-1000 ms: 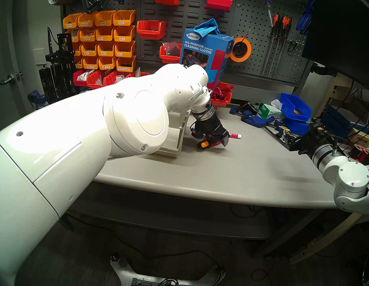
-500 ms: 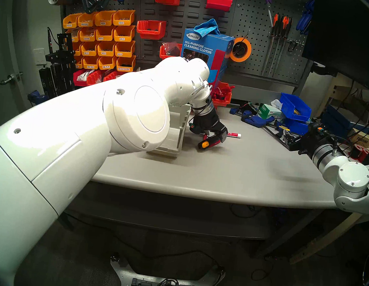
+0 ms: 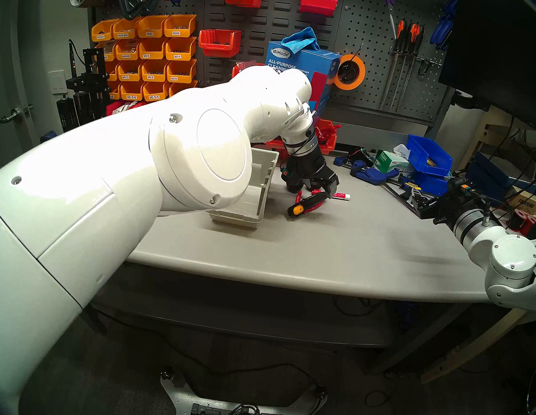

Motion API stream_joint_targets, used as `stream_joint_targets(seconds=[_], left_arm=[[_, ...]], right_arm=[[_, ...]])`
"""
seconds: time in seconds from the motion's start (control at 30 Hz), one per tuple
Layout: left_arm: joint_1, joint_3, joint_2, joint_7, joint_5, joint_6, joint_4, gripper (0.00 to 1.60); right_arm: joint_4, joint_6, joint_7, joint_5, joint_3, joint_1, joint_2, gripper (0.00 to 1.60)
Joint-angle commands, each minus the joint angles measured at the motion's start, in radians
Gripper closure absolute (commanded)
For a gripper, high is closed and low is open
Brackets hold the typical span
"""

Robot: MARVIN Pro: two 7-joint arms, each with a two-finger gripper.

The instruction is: Take out tools from the storage box

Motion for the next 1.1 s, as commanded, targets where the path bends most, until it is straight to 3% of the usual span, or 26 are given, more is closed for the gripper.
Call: stream_joint_targets(seconds=[0.0,0.03,0.2,0.27,0.53,1.07], left_arm=[[-0.13,-0.015,0.024,0.037,-0.009,0.008,0.012,0.0],[-0.104,-0.021,0.031,0.035,-0.008,0.025,0.012,0.0],[-0.166,-0.018,0.066,0.062,-0.001,0.023,0.012,0.0],[-0.146,-0.02,0.075,0.058,0.0,0.037,0.012,0.0],[-0.218,0.001,0.152,0.084,0.017,0.039,0.012,0.0],[-0.262,0.128,0.253,0.125,0.148,0.014,-0.025,0.0]], right_arm=[[0.002,-0.002,-0.003,0.001,0.006,0.007,-0.001,0.0],[0.002,-0.002,-0.003,0.001,0.006,0.007,-0.001,0.0],[0.002,-0.003,-0.003,0.001,0.006,0.007,-0.002,0.0],[0.002,-0.003,-0.003,0.002,0.006,0.007,-0.002,0.0],[0.002,-0.004,-0.003,0.002,0.006,0.007,-0.003,0.0],[0.002,-0.007,-0.005,0.005,0.006,0.007,-0.004,0.0]])
